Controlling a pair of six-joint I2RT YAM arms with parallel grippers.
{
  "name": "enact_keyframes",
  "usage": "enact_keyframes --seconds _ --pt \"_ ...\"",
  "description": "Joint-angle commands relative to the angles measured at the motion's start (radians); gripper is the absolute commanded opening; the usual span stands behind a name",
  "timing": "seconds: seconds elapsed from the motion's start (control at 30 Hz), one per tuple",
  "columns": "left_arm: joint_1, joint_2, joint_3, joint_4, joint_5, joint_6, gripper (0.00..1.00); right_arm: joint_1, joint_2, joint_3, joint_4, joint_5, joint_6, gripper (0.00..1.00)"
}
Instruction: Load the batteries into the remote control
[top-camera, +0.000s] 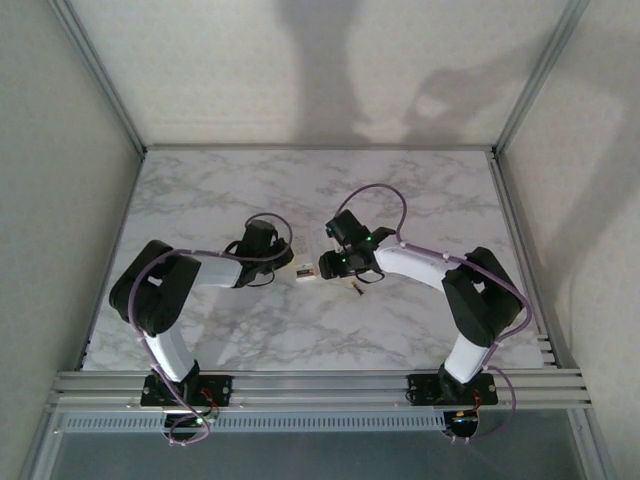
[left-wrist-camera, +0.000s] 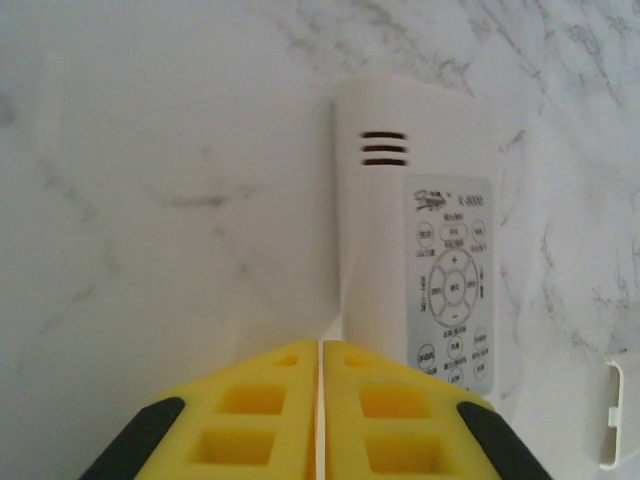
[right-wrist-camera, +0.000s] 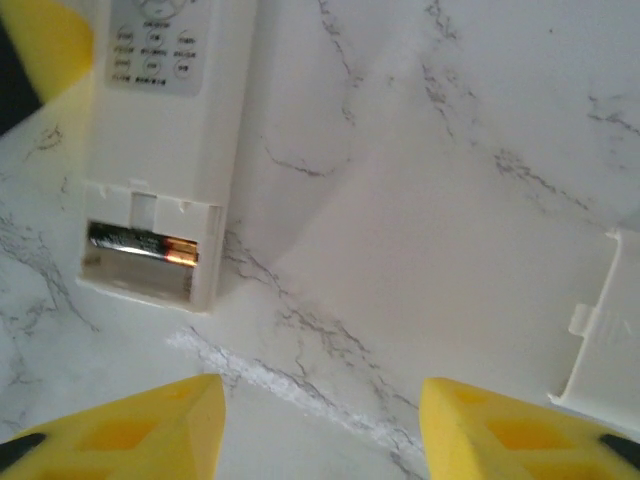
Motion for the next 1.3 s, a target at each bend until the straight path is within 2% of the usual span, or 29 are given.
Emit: enact_keyframes --seconds 0.0,0.47,0.67,0.77,1.03,1.27 --pt "0.003 0.048 0.077 -0.043 -0.017 0.064 0.09 -0.004 -0.037 -0.028 -0.023 0.010 0.011 0.54" --pt "-0.019 0.173 0.236 -0.048 0.082 0.123 0.08 -0.003 -0.055 -0.083 -0.099 0.090 -0.034 0.41" --pt "-0.019 0.109 0.202 -0.060 0.062 0.125 0.13 -0.004 -0.037 -0.089 -0.115 0.125 -0.050 0.40" --pt "-0.018 0.068 0.183 -0.072 0.048 0.128 0.23 -0.003 -0.052 -0.109 -0.116 0.122 -0.031 0.41" --pt "-0.003 -0.033 0.115 -0.075 0.018 0.120 0.27 -0.003 -0.033 -0.130 -0.091 0.123 -0.033 0.42" --pt "0.005 -0.127 0.053 -0.084 -0.003 0.109 0.29 -0.004 0.040 -0.068 -0.106 0.131 -0.080 0.34"
